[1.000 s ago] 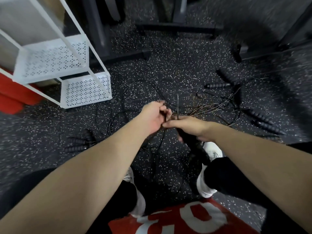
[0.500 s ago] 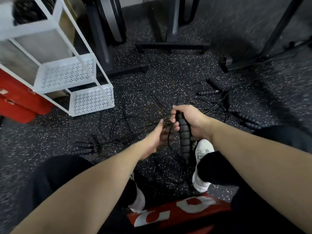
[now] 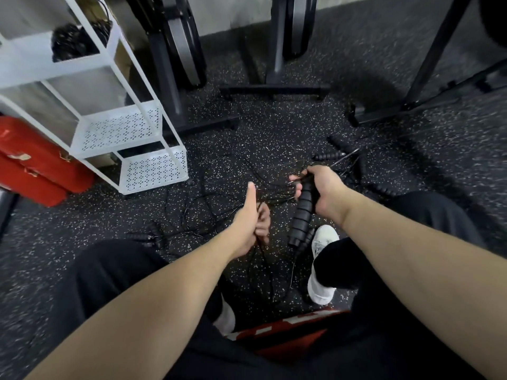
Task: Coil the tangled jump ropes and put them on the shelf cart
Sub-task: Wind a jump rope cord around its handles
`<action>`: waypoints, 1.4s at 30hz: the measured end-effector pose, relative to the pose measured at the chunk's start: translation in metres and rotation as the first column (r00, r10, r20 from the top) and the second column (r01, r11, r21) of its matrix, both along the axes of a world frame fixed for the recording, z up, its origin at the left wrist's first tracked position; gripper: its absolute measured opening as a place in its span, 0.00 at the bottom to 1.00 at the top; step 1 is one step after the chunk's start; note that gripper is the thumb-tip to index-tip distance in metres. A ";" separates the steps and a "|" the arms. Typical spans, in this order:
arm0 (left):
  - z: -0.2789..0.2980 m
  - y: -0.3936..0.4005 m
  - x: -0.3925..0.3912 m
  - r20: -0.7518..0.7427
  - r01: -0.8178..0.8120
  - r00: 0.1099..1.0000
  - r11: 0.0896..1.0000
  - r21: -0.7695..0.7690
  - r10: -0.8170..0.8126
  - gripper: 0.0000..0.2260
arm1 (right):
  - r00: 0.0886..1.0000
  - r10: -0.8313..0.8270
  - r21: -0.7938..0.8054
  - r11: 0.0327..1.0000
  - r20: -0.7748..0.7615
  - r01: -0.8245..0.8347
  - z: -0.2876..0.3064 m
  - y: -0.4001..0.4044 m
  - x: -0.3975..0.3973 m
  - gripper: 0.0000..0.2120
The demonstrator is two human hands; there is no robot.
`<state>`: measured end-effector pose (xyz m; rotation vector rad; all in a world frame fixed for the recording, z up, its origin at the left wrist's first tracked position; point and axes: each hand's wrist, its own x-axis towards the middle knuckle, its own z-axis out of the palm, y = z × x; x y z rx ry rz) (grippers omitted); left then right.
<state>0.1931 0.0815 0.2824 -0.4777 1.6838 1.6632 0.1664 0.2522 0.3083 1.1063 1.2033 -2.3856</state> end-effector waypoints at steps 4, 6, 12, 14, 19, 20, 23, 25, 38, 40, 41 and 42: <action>0.021 -0.001 -0.002 0.059 -0.256 0.966 0.963 0.079 0.252 0.25 | 0.967 0.225 0.197 0.949 0.122 -0.246 -0.007 -0.001 0.021 0.19; 0.030 0.003 -0.004 0.089 -0.355 0.934 0.924 0.138 0.346 0.24 | 0.923 0.345 0.272 0.884 0.171 -0.381 -0.007 -0.008 0.033 0.26; 0.054 0.011 -0.009 0.159 -0.529 0.848 0.794 0.300 0.505 0.23 | 0.693 0.645 0.496 0.508 0.323 -0.704 -0.003 -0.022 0.051 0.50; 0.059 0.009 -0.009 0.192 -0.570 0.820 0.745 0.346 0.539 0.22 | 0.637 0.678 0.586 0.364 0.366 -0.724 -0.002 -0.021 0.055 0.55; 0.068 0.002 -0.010 0.203 -0.617 0.780 0.673 0.407 0.592 0.22 | 0.502 0.774 0.424 0.335 0.385 -0.841 0.015 -0.025 0.072 0.39; 0.070 0.001 -0.011 0.196 -0.622 0.774 0.667 0.410 0.602 0.22 | 0.485 0.794 0.402 0.335 0.367 -0.852 0.017 -0.025 0.073 0.40; 0.071 -0.002 -0.013 0.162 -0.639 0.754 0.654 0.405 0.637 0.21 | 0.464 0.827 0.375 0.340 0.317 -0.862 0.013 -0.025 0.073 0.41; 0.071 -0.004 -0.012 0.130 -0.626 0.763 0.676 0.388 0.633 0.21 | 0.476 0.840 0.319 0.390 0.261 -0.864 0.013 -0.022 0.073 0.37; 0.040 -0.017 0.034 -0.230 0.084 0.962 0.962 -0.259 -0.146 0.27 | 0.886 0.441 0.066 0.897 -0.140 -0.436 0.011 -0.008 0.060 0.15; 0.039 -0.016 0.042 -0.152 0.274 0.939 0.937 -0.214 -0.309 0.20 | 0.918 0.372 0.025 0.928 -0.138 -0.372 0.012 -0.008 0.058 0.16; 0.038 -0.016 0.044 -0.167 0.363 0.895 0.893 -0.266 -0.413 0.14 | 0.924 0.358 0.021 0.933 -0.136 -0.359 0.012 -0.007 0.057 0.16; 0.037 -0.014 0.045 -0.192 0.404 0.858 0.858 -0.318 -0.476 0.09 | 0.926 0.354 0.028 0.935 -0.132 -0.354 0.012 -0.007 0.057 0.16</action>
